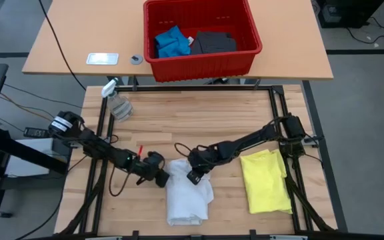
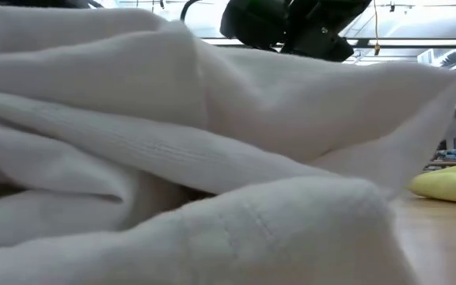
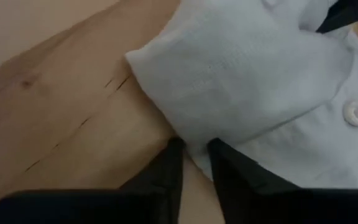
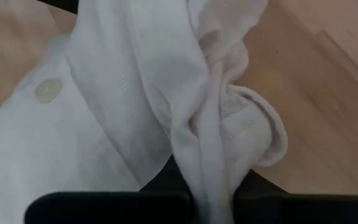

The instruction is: Fold Laundry from Bin

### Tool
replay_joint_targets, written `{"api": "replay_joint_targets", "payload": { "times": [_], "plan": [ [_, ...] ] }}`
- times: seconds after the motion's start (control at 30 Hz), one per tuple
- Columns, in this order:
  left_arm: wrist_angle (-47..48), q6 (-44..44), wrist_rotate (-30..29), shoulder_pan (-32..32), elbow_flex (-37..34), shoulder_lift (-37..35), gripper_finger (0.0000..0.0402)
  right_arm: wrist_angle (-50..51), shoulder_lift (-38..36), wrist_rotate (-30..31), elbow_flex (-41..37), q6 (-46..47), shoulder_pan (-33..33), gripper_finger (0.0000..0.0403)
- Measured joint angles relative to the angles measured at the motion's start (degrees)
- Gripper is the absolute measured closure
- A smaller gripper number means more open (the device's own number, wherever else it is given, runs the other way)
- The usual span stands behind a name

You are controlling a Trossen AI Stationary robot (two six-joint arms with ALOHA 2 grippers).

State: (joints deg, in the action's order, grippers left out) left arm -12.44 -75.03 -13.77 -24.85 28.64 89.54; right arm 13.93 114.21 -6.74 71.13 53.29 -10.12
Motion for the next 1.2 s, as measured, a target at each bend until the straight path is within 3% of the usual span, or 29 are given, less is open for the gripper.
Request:
{"api": "replay_joint_targets", "payload": {
  "times": [0.23,0.57,0.63,0.93,1.07,1.2],
  "plan": [
    [-0.4,3.8,0.9,0.0,0.0,0.1,0.0392,-0.1,0.0,2.7,0.0,1.2,-1.4,0.0372],
    [-0.4,2.4,1.0,-1.2,0.1,0.1,0.04,-0.1,0.0,0.6,0.0,3.4,-1.3,0.0372],
    [-0.4,2.4,1.0,-1.6,0.1,0.1,0.04,-0.1,0.0,0.5,0.0,4.7,-1.3,0.035],
    [0.2,-4.0,-2.3,-5.2,0.1,-0.6,0.0401,7.7,-5.1,0.6,0.1,6.7,-1.5,0.0169],
    [0.3,-6.6,-5.1,-7.3,0.0,-2.1,0.0401,17.1,-9.3,1.5,0.1,8.8,-1.8,0.0137],
    [0.1,-9.3,-6.3,-8.8,0.0,-2.2,0.0401,23.2,-12.7,2.7,0.1,10.5,-2.2,0.0135]
  ]
}}
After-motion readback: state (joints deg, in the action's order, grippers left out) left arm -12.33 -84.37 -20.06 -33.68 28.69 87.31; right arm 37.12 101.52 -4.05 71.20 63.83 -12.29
